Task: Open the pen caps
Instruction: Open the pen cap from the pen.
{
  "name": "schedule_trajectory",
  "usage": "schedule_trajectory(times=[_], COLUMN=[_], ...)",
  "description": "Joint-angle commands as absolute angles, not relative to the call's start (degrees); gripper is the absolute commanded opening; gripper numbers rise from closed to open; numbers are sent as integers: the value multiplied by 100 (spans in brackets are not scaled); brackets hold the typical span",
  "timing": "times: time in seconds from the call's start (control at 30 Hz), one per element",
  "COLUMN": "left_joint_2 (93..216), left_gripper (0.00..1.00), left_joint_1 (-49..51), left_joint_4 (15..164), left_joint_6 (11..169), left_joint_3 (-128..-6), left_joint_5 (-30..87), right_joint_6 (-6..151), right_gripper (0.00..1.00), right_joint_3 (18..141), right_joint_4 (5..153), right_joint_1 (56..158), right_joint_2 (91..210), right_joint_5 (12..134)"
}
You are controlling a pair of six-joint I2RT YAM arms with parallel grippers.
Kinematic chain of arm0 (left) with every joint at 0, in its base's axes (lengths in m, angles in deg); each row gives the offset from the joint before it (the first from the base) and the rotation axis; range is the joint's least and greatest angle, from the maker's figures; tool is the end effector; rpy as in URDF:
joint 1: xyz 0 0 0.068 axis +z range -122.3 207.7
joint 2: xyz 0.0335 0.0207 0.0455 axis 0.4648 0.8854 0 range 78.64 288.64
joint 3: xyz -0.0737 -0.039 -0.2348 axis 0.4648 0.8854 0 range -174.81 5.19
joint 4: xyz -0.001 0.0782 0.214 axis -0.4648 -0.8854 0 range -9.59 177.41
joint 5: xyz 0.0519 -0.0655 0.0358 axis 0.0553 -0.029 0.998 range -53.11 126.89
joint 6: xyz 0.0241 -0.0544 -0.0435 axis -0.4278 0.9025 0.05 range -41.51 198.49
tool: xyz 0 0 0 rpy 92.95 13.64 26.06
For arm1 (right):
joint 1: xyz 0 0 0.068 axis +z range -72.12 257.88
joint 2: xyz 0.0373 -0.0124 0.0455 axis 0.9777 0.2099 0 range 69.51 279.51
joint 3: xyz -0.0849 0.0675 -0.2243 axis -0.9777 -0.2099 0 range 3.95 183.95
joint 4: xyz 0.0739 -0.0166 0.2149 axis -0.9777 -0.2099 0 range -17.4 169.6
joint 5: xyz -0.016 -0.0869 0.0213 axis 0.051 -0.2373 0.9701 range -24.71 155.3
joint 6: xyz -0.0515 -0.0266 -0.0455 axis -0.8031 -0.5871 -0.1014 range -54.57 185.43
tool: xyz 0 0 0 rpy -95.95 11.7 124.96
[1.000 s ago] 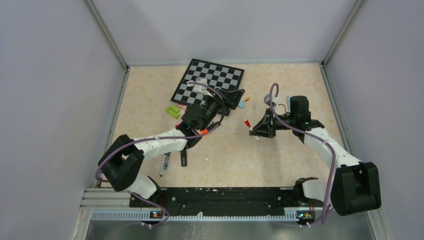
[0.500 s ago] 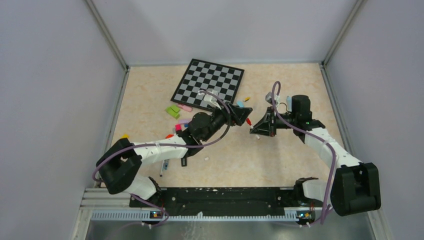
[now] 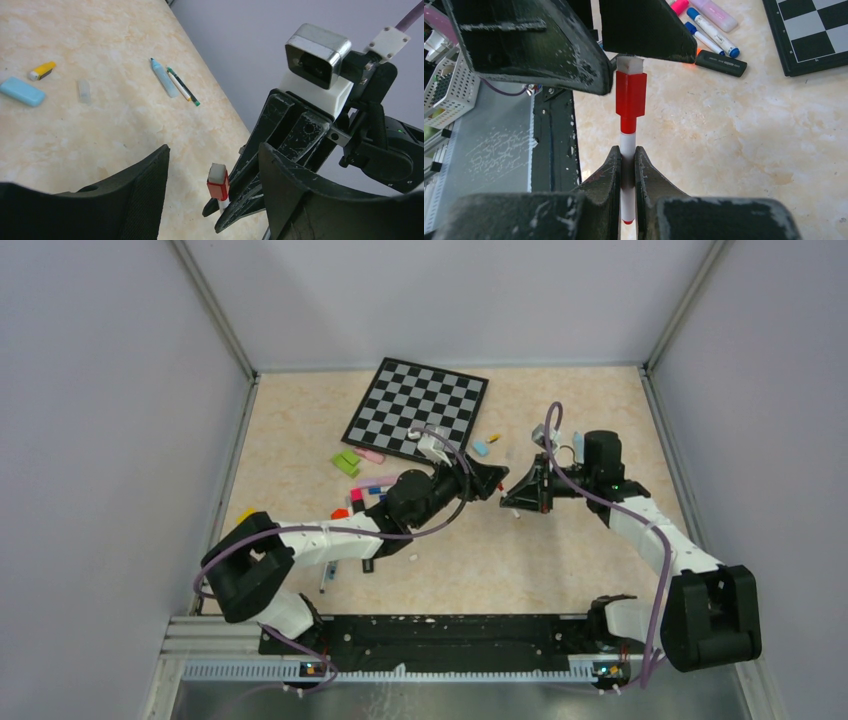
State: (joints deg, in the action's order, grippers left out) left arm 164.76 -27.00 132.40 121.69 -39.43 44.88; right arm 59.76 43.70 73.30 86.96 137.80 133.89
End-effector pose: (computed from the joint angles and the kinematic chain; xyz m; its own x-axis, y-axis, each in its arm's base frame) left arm 0.2004 -0.2682 0.2673 -0.4727 -0.5054 -0.7219 0.5547 0.4658 -0.6894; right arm 0.2108 0.0917 0.2339 -0.4812 -0.1134 -0.8692 -0.8639 0.2297 0.4483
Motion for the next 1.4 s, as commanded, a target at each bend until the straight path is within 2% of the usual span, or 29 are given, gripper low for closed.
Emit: schedule_trajectory(times=[0.0, 0.43, 0.63, 0.93, 1.0, 1.07, 1.1, 1.13, 1.17, 1.23, 1.3, 1.37], left_joint_2=[16620, 16878, 16932, 16991, 16996, 16987, 16985, 16987, 16987, 16985, 17002, 17013], left_gripper=[67, 47, 33, 36, 24, 5, 0, 0, 0, 0, 0, 0], left_joint_1=[-2749, -2811, -2820, -2833, -2838, -2838, -2838, -2838, -2838, -2833, -2838, -2837], left_joint_4=[13504, 13876, 13985, 13988, 14017, 14048, 14062, 14076, 14101, 14168, 14261, 14306], left_joint_6=[12315, 12590, 12652, 12756, 12735, 12705, 12689, 12687, 12675, 12640, 12610, 12584], left_joint_3=[-4024, -3950, -3981, -3989, -3985, -3995, -3993, -3985, -3981, -3945, -3931, -3929], left_joint_5=[4398, 4166, 4044, 4003, 4001, 3984, 3975, 3965, 3955, 3932, 3903, 3875], right_joint_6=[6048, 6077, 6068, 6060, 6052, 6043, 6042, 6046, 6050, 6077, 6124, 6182], right_gripper=[0, 0, 0, 0, 0, 0, 0, 0, 3, 17, 28, 33], right_joint_3=[4348, 4333, 4315, 4297, 4297, 4297, 4297, 4305, 4306, 4314, 4331, 4333], right_joint_4=[7594, 7600, 7600, 7617, 7605, 7604, 7602, 7604, 7608, 7621, 7641, 7687], right_joint_1=[8654, 8653, 8651, 8658, 8657, 8650, 8655, 8652, 8656, 8650, 8651, 8655], right_joint_2=[13639, 13794, 13833, 13848, 13850, 13851, 13858, 13863, 13867, 13875, 13866, 13859], right_joint_5=[13503, 13293, 13283, 13214, 13206, 13197, 13202, 13209, 13230, 13286, 13356, 13413])
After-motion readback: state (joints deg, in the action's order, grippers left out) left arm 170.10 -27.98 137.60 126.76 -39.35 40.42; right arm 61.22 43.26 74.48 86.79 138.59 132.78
